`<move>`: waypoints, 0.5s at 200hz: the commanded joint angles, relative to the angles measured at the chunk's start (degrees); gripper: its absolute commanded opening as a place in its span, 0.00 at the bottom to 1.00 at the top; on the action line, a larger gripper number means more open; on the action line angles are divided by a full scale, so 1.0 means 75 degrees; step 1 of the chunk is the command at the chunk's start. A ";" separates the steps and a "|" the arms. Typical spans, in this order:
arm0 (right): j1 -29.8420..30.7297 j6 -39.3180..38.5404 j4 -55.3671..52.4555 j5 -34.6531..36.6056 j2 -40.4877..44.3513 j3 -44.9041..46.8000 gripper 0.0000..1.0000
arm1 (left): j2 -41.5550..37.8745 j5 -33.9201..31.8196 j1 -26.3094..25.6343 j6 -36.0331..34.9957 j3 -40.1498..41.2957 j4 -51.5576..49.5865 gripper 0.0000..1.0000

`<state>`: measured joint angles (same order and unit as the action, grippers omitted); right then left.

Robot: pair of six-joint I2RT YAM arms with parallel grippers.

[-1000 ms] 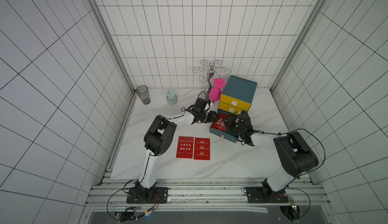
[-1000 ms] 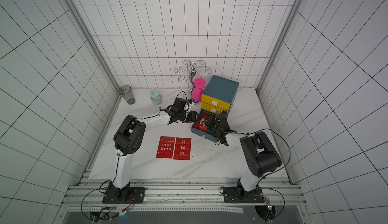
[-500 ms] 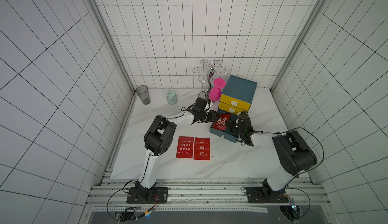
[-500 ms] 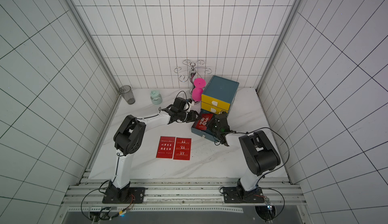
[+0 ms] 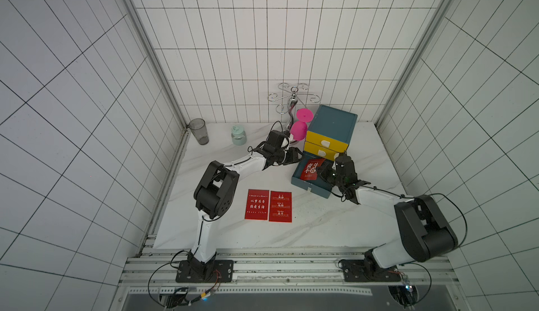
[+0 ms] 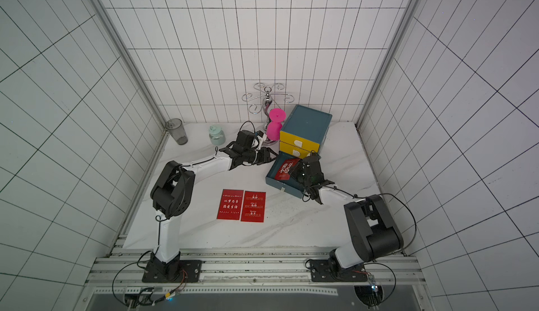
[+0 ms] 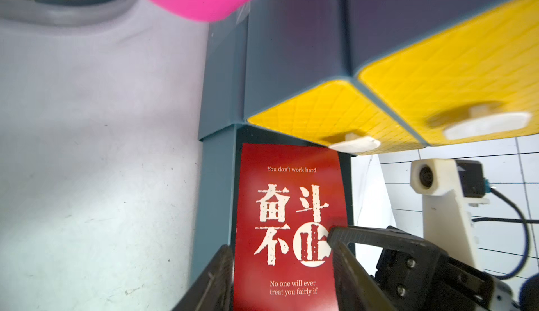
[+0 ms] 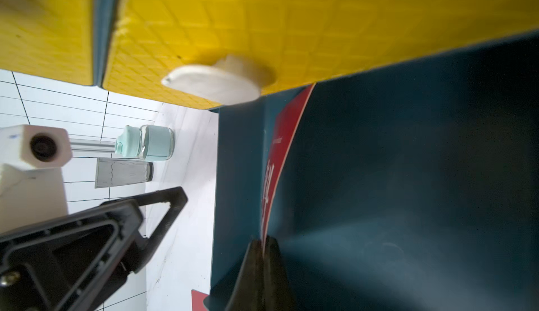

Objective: Take the postcards out of the drawer
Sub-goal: Pick up the postcard from the drawer, then place the postcard at the center of the board.

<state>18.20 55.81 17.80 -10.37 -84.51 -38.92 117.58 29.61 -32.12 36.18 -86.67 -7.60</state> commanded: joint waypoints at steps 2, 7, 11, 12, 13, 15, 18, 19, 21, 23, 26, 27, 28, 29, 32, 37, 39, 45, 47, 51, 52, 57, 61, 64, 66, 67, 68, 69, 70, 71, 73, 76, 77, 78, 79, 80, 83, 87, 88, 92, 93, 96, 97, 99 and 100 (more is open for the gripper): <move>-0.0166 -0.0380 -0.1090 -0.0168 0.0628 -0.0487 0.00 | -0.0636 -0.0036 0.0173 0.0182 0.0245 0.0348 0.55; -0.0199 -0.0424 -0.1243 -0.0240 0.0757 -0.0520 0.00 | -0.0727 -0.0013 0.0209 0.0212 0.0300 0.0352 0.55; -0.0225 -0.0470 -0.1387 -0.0293 0.0864 -0.0554 0.00 | -0.0810 0.0022 0.0235 0.0214 0.0349 0.0344 0.55; -0.0230 -0.0475 -0.1424 -0.0310 0.0886 -0.0565 0.00 | -0.0826 0.0024 0.0243 0.0214 0.0363 0.0345 0.55; -0.0232 -0.0490 -0.1477 -0.0325 0.0915 -0.0571 0.00 | -0.0845 0.0030 0.0247 0.0214 0.0376 0.0345 0.55; -0.0249 -0.0524 -0.1561 -0.0351 0.0978 -0.0599 0.00 | -0.0892 0.0044 0.0265 0.0206 0.0403 0.0345 0.55; -0.0266 -0.0596 -0.1712 -0.0395 0.1062 -0.0641 0.00 | -0.0968 0.0057 0.0301 0.0202 0.0462 0.0345 0.55; -0.0280 -0.0614 -0.1756 -0.0409 0.1085 -0.0656 0.00 | -0.0987 0.0059 0.0311 0.0202 0.0484 0.0345 0.55; -0.0296 -0.0661 -0.1865 -0.0439 0.1158 -0.0673 0.00 | -0.1036 0.0060 0.0331 0.0203 0.0521 0.0339 0.55; -0.0309 -0.0704 -0.1936 -0.0458 0.1226 -0.0703 0.00 | -0.1086 0.0060 0.0339 0.0209 0.0568 0.0343 0.56; -0.0322 -0.0768 -0.2105 -0.0484 0.1316 -0.0729 0.00 | -0.1158 0.0050 0.0368 0.0201 0.0641 0.0343 0.56; -0.0337 -0.0794 -0.2169 -0.0488 0.1358 -0.0746 0.00 | -0.1187 0.0049 0.0374 0.0202 0.0667 0.0344 0.56; -0.0344 -0.0813 -0.2219 -0.0496 0.1391 -0.0761 0.00 | -0.1213 0.0049 0.0383 0.0202 0.0692 0.0350 0.56; -0.0348 -0.0829 -0.2261 -0.0500 0.1425 -0.0769 0.00 | -0.1238 0.0043 0.0387 0.0203 0.0716 0.0359 0.55; -0.0372 -0.0832 -0.2365 -0.0527 0.1528 -0.0794 0.00 | -0.1317 0.0048 0.0410 0.0203 0.0800 0.0383 0.56; -0.0414 -0.0835 -0.2505 -0.0595 0.1699 -0.0808 0.00 | -0.1436 0.0049 0.0447 0.0202 0.0933 0.0438 0.56; -0.0426 -0.0833 -0.2550 -0.0635 0.1768 -0.0816 0.00 | -0.1485 0.0052 0.0464 0.0203 0.1002 0.0447 0.56; -0.0487 -0.1048 -0.2622 -0.0794 0.1965 -0.0795 0.00 | -0.1621 0.0076 0.0499 0.0209 0.1163 0.0510 0.56; -0.0497 -0.1071 -0.2635 -0.0861 0.2031 -0.0789 0.00 | -0.1666 0.0085 0.0507 0.0213 0.1227 0.0524 0.55; -0.0531 -0.1088 -0.2657 -0.0966 0.2141 -0.0775 0.00 | -0.1759 0.0114 0.0536 0.0224 0.1335 0.0568 0.56; -0.0529 -0.1083 -0.2662 -0.1011 0.2169 -0.0769 0.00 | -0.1775 0.0122 0.0540 0.0225 0.1366 0.0579 0.56; -0.0566 -0.1095 -0.2675 -0.1195 0.2299 -0.0747 0.00 | -0.1865 0.0197 0.0564 0.0247 0.1501 0.0651 0.56; -0.0583 -0.1112 -0.2664 -0.1383 0.2389 -0.0720 0.00 | -0.1933 0.0260 0.0581 0.0266 0.1604 0.0717 0.56; -0.0589 -0.1110 -0.2660 -0.1500 0.2434 -0.0707 0.00 | -0.1993 0.0311 0.0588 0.0275 0.1679 0.0771 0.56; -0.0590 -0.1107 -0.2659 -0.1591 0.2474 -0.0697 0.00 | -0.2017 0.0360 0.0596 0.0294 0.1736 0.0800 0.56; -0.0594 -0.1110 -0.2663 -0.1639 0.2488 -0.0690 0.00 | -0.2033 0.0386 0.0600 0.0301 0.1766 0.0818 0.56; -0.0596 -0.1112 -0.2665 -0.1675 0.2501 -0.0686 0.00 | -0.2052 0.0405 0.0601 0.0311 0.1786 0.0839 0.56; -0.0591 -0.1107 -0.2672 -0.1711 0.2519 -0.0678 0.00 | -0.2068 0.0432 0.0602 0.0315 0.1808 0.0856 0.56; -0.0595 -0.1104 -0.2675 -0.1763 0.2540 -0.0674 0.00 | -0.2076 0.0457 0.0602 0.0329 0.1837 0.0876 0.56; -0.0590 -0.1097 -0.2677 -0.1802 0.2556 -0.0667 0.00 | -0.2091 0.0487 0.0603 0.0336 0.1868 0.0903 0.56; -0.0596 -0.1101 -0.2672 -0.1883 0.2577 -0.0655 0.00 | -0.2109 0.0551 0.0609 0.0350 0.1922 0.0944 0.56; -0.0596 -0.1083 -0.2659 -0.2031 0.2613 -0.0632 0.00 | -0.2148 0.0649 0.0614 0.0377 0.2010 0.1022 0.56; -0.0597 -0.1075 -0.2645 -0.2070 0.2634 -0.0616 0.00 | -0.2163 0.0695 0.0614 0.0389 0.2031 0.1047 0.56; -0.0592 -0.1065 -0.2638 -0.2125 0.2650 -0.0608 0.00 | -0.2170 0.0741 0.0620 0.0396 0.2071 0.1071 0.56; -0.0595 -0.1054 -0.2629 -0.2176 0.2658 -0.0598 0.00 | -0.2185 0.0770 0.0617 0.0405 0.2103 0.1094 0.56; -0.0591 -0.1043 -0.2619 -0.2225 0.2668 -0.0588 0.00 | -0.2199 0.0808 0.0622 0.0409 0.2125 0.1136 0.56; -0.0597 -0.1012 -0.2584 -0.2352 0.2706 -0.0552 0.00 | -0.2225 0.0936 0.0617 0.0437 0.2221 0.1242 0.56; -0.0597 -0.0942 -0.2538 -0.2517 0.2758 -0.0497 0.00 | -0.2262 0.1102 0.0622 0.0473 0.2350 0.1396 0.56; -0.0598 -0.0934 -0.2526 -0.2548 0.2776 -0.0484 0.00 | -0.2267 0.1138 0.0618 0.0484 0.2383 0.1427 0.56; -0.0589 -0.0926 -0.2441 -0.2696 0.2821 -0.0416 0.00 | -0.2315 0.1306 0.0616 0.0551 0.2525 0.1604 0.56; -0.0594 -0.0926 -0.2407 -0.2736 0.2837 -0.0397 0.00 | -0.2322 0.1357 0.0615 0.0570 0.2558 0.1642 0.56; -0.0587 -0.0785 -0.2328 -0.2835 0.2866 -0.0337 0.00 | -0.2345 0.1460 0.0610 0.0612 0.2664 0.1777 0.56; -0.0587 -0.0750 -0.2286 -0.2871 0.2889 -0.0317 0.00 | -0.2349 0.1510 0.0607 0.0624 0.2692 0.1817 0.56; -0.0581 -0.0700 -0.2217 -0.2953 0.2918 -0.0263 0.00 | -0.2361 0.1577 0.0610 0.0666 0.2778 0.1914 0.56; -0.0578 -0.0678 -0.2184 -0.2982 0.2933 -0.0244 0.00 | -0.2369 0.1610 0.0606 0.0680 0.2808 0.1961 0.56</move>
<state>14.22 49.54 0.51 -23.35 -64.38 -42.02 101.54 34.00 -27.38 39.16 -70.50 -0.16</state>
